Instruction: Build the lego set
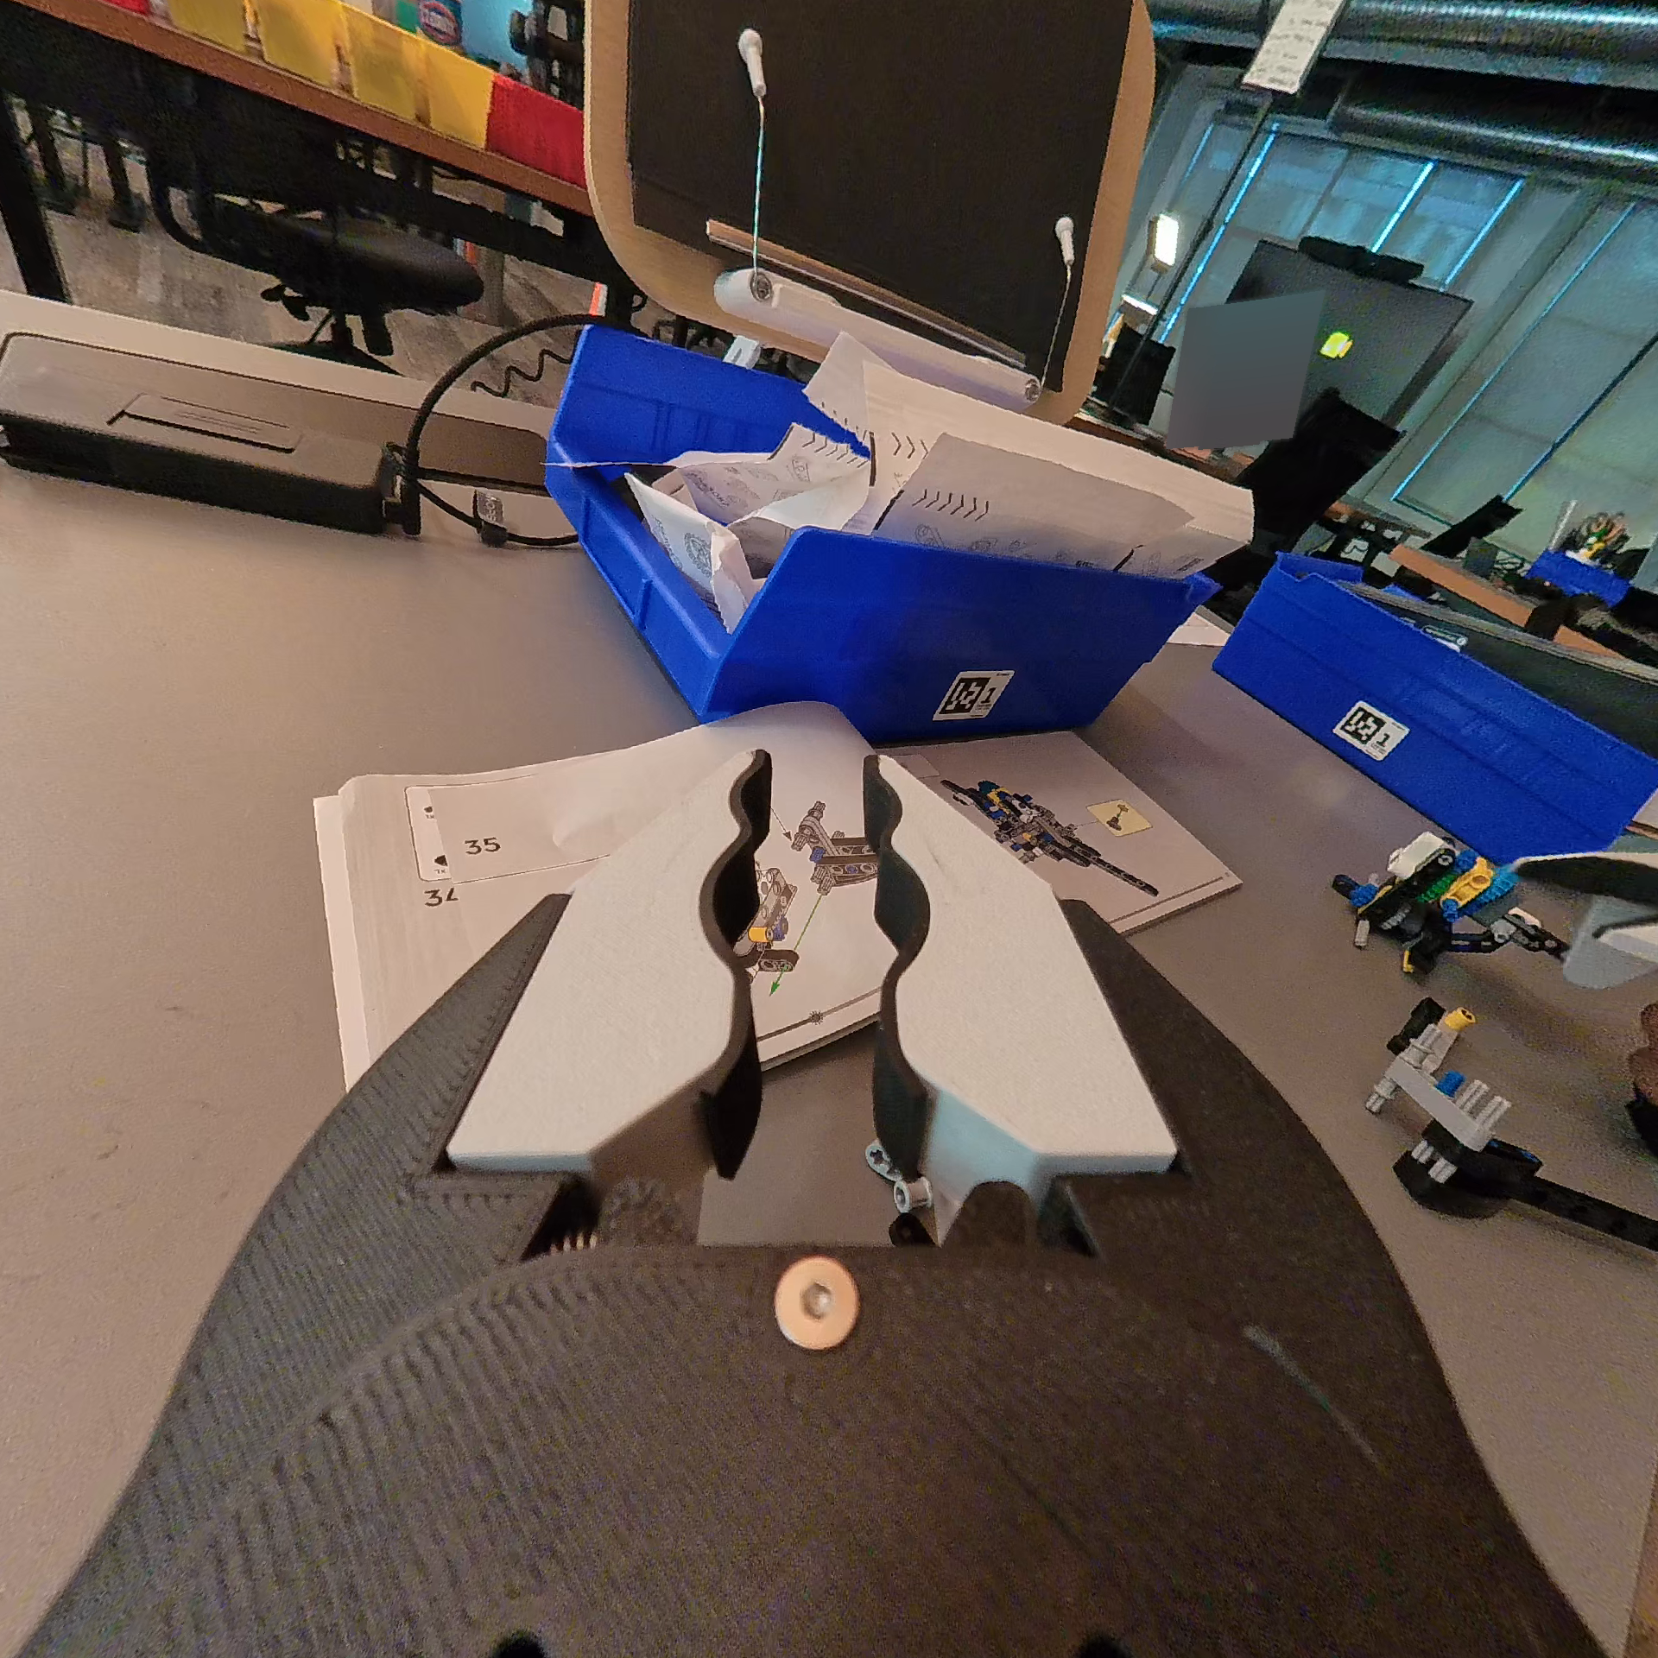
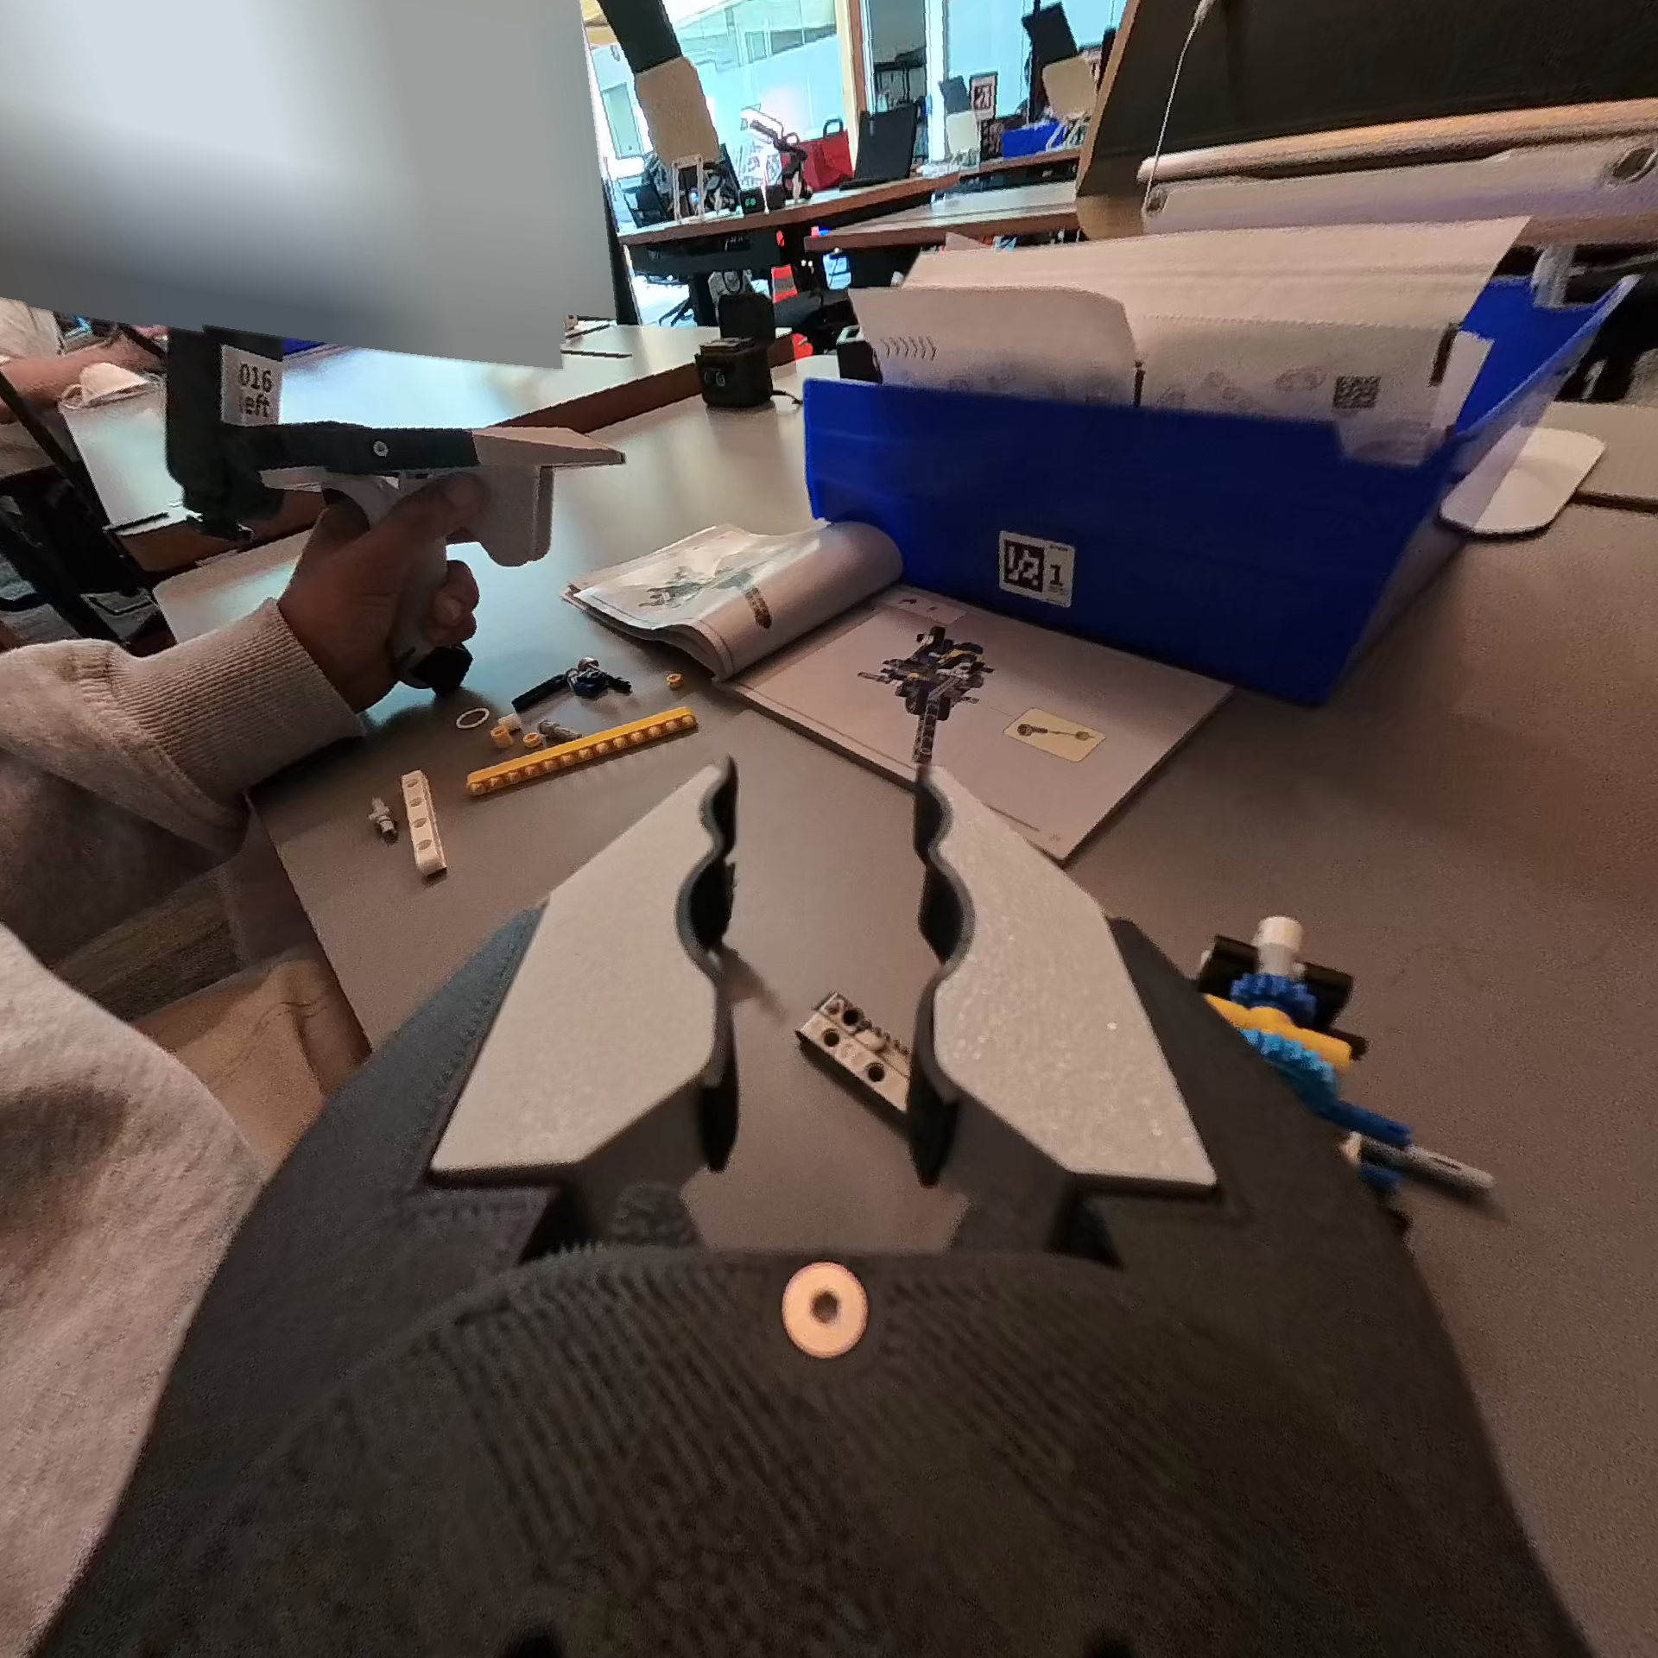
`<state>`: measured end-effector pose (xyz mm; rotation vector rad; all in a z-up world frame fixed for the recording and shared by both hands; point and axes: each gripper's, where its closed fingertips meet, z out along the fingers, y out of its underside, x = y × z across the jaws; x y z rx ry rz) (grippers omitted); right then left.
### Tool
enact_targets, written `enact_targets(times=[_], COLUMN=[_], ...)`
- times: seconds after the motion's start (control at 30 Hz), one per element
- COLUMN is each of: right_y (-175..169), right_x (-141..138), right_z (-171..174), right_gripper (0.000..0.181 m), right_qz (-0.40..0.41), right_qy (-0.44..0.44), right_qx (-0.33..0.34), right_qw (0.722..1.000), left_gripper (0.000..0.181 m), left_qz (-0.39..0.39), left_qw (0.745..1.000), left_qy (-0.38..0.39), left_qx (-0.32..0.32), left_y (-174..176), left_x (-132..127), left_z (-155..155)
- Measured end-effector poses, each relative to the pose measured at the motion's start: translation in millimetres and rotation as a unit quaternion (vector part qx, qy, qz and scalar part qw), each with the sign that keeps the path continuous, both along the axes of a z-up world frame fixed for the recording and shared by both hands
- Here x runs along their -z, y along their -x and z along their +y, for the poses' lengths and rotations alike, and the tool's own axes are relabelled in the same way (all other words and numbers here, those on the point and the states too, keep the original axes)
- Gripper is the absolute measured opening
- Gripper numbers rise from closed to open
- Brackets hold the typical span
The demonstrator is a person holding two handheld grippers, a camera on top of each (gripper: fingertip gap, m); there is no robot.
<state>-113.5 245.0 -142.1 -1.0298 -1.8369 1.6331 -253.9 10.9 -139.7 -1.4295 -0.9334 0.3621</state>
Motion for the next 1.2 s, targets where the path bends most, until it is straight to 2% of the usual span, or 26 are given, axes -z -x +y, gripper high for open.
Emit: enact_targets(times=[0.1,0.23,0.3,0.4,0.57,0.73,1.2], right_y=[-5.8,-20.7,-23.7,-16.6,-7.8,-7.0,-7.2], right_x=[-28.9,-85.2,-88.8,-72.8,-58.0,-57.1,-63.6], right_z=[16.6,97.5,134.2,156.9,153.4,146.4,136.4], right_gripper=[0.026,0.012,0.013,0.019,0.025,0.026,0.026], right_qz=[0.071,0.214,0.216,0.167,0.118,0.109,0.125], right_qy=[-0.004,0.01,0.021,0.041,0.095,0.121,0.117], right_qx=[0.015,0.145,0.194,0.207,0.185,0.171,0.157], right_qw=[0.997,0.966,0.957,0.963,0.971,0.972,0.973], left_gripper=[0.017,0.017,0.018,0.017,0.017,0.017,0.015], left_qz=[0.0,-0.001,-0.002,-0.002,-0.003,-0.001,0.004], left_qw=[1.0,1.0,1.0,1.0,1.0,1.0,0.999], left_qy=[-0.002,-0.003,-0.002,0.001,-0.001,0.005,-0.026], left_qx=[0.0,0.0,0.001,0.0,-0.002,-0.002,-0.023], left_y=[0.1,0.2,0.3,0.5,0.8,0.6,2.6], left_x=[-0.3,0.0,0.4,0.7,0.8,1.1,-3.7], left_z=[-0.4,-1.0,-0.5,-0.3,-1.0,0.0,-12.2])
